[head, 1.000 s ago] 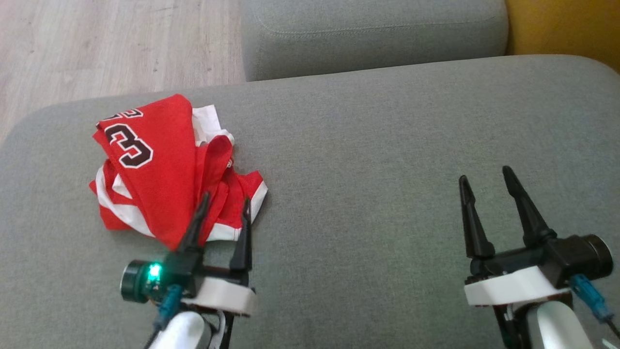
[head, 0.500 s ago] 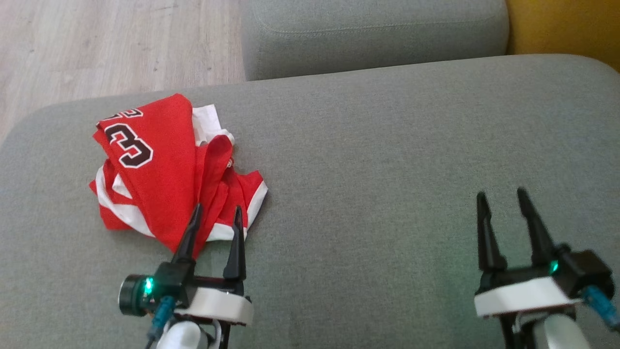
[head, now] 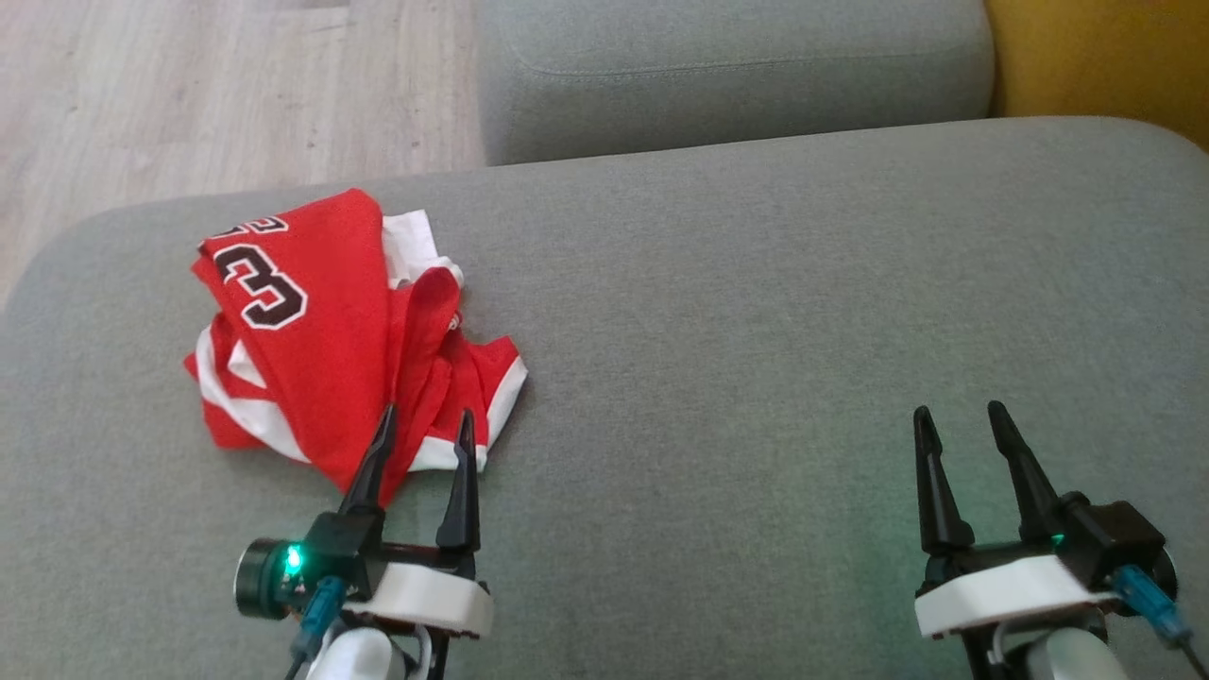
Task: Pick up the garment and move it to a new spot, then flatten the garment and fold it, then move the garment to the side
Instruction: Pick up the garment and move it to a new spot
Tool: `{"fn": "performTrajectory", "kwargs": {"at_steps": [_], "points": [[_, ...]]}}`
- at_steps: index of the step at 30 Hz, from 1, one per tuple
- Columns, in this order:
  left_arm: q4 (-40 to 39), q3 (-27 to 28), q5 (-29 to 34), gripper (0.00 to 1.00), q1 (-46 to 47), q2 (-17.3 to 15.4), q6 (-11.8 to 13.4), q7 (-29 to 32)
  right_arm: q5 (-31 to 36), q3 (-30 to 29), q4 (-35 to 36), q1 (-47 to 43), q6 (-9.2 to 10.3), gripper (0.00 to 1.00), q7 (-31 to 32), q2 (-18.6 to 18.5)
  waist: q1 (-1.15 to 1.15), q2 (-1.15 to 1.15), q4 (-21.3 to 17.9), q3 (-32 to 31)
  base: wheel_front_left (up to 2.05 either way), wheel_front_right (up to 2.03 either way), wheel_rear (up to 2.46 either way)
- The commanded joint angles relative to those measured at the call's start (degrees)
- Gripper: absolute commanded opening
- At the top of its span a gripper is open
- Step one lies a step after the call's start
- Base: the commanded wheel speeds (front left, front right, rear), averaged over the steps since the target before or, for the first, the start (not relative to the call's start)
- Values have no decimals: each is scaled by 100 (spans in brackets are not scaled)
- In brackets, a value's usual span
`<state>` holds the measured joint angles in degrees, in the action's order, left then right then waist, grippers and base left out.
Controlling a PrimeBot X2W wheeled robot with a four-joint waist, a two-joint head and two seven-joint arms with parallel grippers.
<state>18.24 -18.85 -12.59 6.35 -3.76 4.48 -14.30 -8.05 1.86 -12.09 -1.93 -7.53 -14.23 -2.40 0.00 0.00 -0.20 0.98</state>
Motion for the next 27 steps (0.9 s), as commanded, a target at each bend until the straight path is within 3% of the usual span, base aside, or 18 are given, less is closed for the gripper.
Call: {"fn": "performTrajectory", "kwargs": {"at_steps": [1,17,27], "points": [[-151,219,67,100,158,6,-10,-70,42,138,179,215,4,100,-77,-48,0,0,49,-8,0,0,0],[-50,563,197,100,-25,71,-63,-70,-34,529,160,101,4,100,-77,-48,0,0,1069,-227,0,0,0],[-54,745,296,100,-158,78,-125,-70,-114,764,134,17,4,100,-77,-48,0,0,1478,-346,0,0,0]]}}
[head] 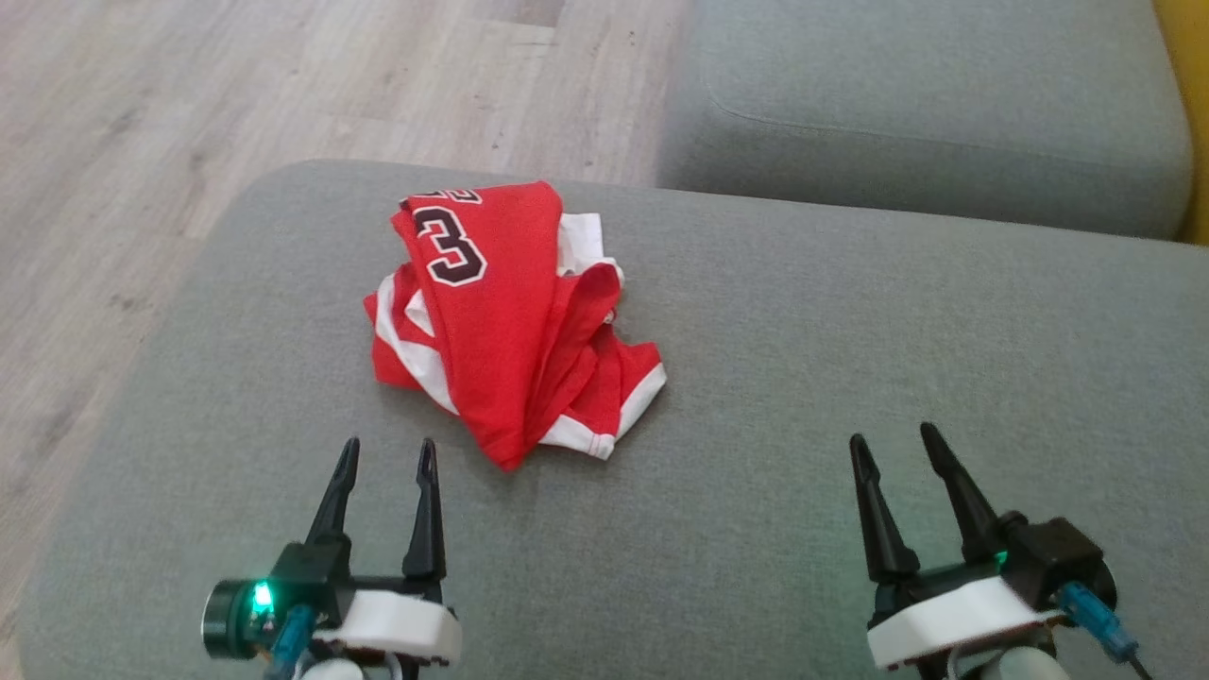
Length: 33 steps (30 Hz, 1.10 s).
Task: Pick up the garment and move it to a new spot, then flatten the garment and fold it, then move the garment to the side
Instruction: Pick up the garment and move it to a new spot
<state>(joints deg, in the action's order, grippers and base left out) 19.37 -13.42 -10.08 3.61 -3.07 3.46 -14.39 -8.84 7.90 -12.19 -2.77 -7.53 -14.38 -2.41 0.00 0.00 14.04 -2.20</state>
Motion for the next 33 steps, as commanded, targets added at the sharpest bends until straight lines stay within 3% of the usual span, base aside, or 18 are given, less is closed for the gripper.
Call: {"fn": "performTrajectory", "kwargs": {"at_steps": [1,15,20,21,25,33], "points": [[-168,209,53,100,108,10,-28,-61,-41,173,143,95,4,100,-62,-46,0,0,83,-37,0,0,0],[-187,232,123,100,60,16,-97,-61,-45,265,129,84,4,100,-62,-46,0,0,91,-37,0,0,0],[-30,4,233,100,309,17,-335,-61,8,130,151,112,4,100,-62,-46,0,0,-81,143,0,0,0],[214,-160,262,100,510,17,-491,-36,48,74,169,151,4,100,-62,-46,0,0,-165,288,0,0,0],[755,-323,288,100,1027,17,-593,295,108,-15,197,244,4,100,-62,-46,0,0,-328,566,0,0,0],[1736,-203,222,100,1769,-10,-352,673,146,-36,230,444,4,100,-62,-46,0,0,-606,959,0,0,0]]}}
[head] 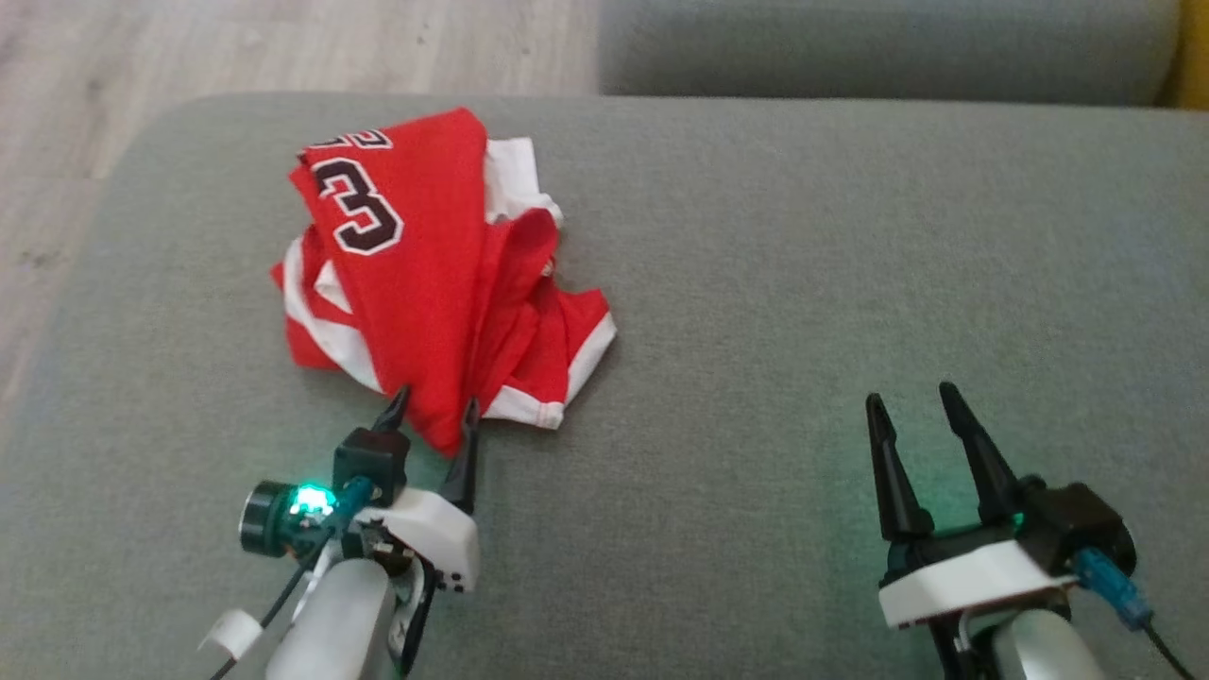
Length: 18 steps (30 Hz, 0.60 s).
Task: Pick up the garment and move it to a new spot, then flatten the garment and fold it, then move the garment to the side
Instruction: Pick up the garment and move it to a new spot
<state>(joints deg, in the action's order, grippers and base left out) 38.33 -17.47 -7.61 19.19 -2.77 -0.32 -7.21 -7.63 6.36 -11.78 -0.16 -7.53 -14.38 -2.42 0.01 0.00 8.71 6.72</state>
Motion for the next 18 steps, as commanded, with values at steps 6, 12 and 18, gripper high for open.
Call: {"fn": "performTrajectory", "kwargs": {"at_steps": [6,12,18], "points": [[325,223,-138,0,389,-58,-68,-226,-38,67,180,251,4,100,-62,-45,-1,0,-196,91,0,0,0],[166,240,-316,0,534,-78,-321,-623,-78,102,125,253,4,100,-62,-45,-1,0,-276,-56,0,0,0],[-747,67,-470,0,804,-81,-582,-736,-99,68,105,239,4,100,-62,-45,-1,0,-427,-270,0,0,0]]}}
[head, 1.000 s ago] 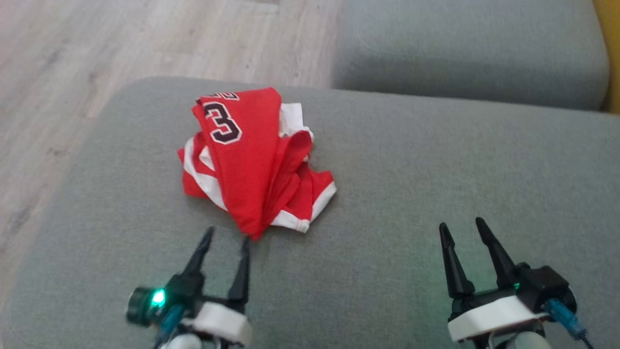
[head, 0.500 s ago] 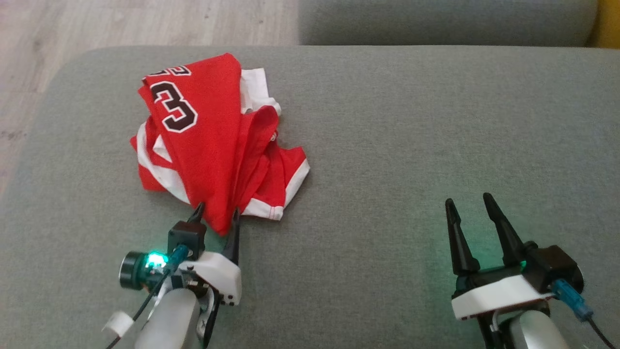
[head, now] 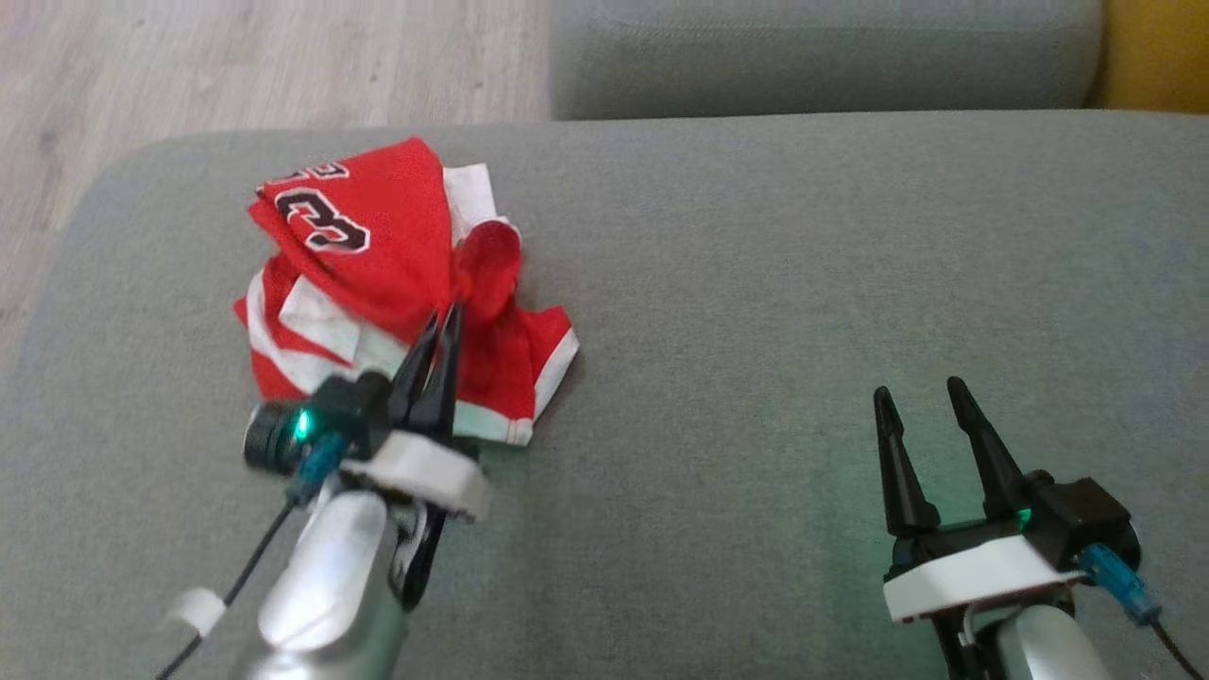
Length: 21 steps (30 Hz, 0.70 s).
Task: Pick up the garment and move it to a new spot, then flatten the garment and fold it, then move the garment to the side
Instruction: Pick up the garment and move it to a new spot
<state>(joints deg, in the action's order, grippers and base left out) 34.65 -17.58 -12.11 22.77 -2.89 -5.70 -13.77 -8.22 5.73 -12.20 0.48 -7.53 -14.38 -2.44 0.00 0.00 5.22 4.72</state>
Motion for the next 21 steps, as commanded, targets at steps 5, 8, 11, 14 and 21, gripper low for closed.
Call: {"fn": "performTrajectory", "kwargs": {"at_steps": [5,8,11,14,21], "points": [[-1125,-212,-152,0,825,-66,-135,50,-65,192,150,217,4,100,-62,-43,0,0,-279,-163,0,0,0],[-1659,-388,-337,0,1173,-71,-160,333,-118,223,166,258,4,100,-62,-43,0,0,-488,-185,0,0,0],[-2101,-519,-593,0,1527,-66,-170,690,-160,252,183,296,4,100,-62,-43,0,0,-719,-171,0,0,0],[-2379,-655,-792,0,1857,-80,-174,1026,-196,302,195,351,4,100,-62,-43,0,0,-1007,-127,0,0,0],[-2463,-940,-969,0,2422,-125,-177,1499,-353,304,304,551,4,100,-62,-43,0,0,-1749,138,0,0,0]]}}
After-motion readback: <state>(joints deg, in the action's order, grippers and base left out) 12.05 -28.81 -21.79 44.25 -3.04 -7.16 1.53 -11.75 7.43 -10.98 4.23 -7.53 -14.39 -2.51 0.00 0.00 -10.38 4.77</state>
